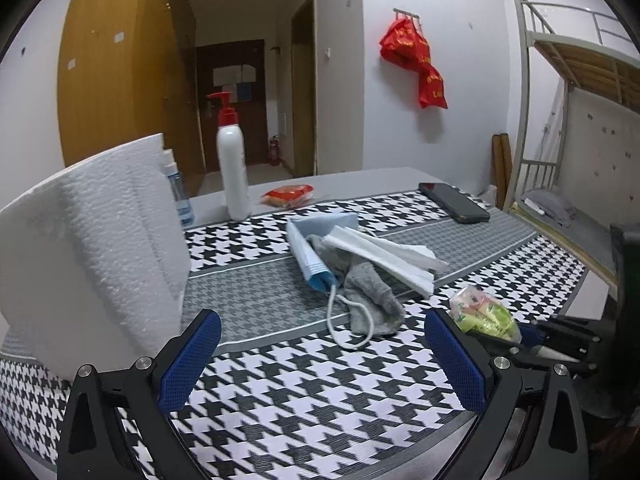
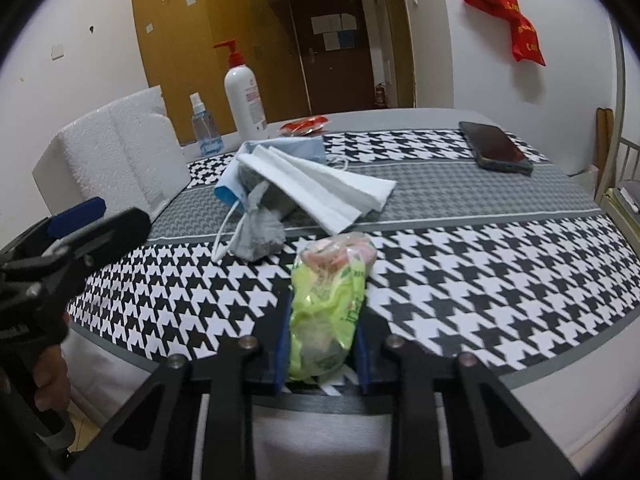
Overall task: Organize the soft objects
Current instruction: 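Close the right gripper on the green wrapped packet and lift it, then grasp the white cloth with the left gripper while the right holds the green packet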
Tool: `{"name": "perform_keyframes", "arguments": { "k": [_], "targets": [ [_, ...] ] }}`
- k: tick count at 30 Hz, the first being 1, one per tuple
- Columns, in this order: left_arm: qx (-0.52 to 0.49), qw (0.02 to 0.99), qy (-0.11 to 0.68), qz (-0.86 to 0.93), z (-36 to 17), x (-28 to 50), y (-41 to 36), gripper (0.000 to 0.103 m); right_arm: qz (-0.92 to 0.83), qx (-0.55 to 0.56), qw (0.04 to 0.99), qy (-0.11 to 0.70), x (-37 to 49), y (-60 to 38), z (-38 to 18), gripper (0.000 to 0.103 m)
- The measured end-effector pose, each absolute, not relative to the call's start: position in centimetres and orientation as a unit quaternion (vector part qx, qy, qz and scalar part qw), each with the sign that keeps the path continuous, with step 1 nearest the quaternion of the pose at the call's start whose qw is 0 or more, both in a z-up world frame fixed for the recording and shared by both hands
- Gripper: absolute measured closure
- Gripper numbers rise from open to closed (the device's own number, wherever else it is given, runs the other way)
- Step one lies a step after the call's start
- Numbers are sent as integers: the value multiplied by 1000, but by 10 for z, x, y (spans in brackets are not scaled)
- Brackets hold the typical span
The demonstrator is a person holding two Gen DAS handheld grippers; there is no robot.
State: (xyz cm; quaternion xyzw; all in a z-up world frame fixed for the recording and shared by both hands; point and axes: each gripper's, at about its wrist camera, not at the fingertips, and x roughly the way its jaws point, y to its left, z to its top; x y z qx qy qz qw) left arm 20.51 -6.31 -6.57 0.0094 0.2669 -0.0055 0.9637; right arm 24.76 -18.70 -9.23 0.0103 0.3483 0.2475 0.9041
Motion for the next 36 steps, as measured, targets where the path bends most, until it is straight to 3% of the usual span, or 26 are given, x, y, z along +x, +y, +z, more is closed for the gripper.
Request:
{"name": "perform_keyframes", "arguments": {
  "k": [36],
  "targets": [
    [59, 954, 289, -47, -67, 281, -136, 1, 175, 75, 927, 322, 239, -266, -80, 72]
  ]
}}
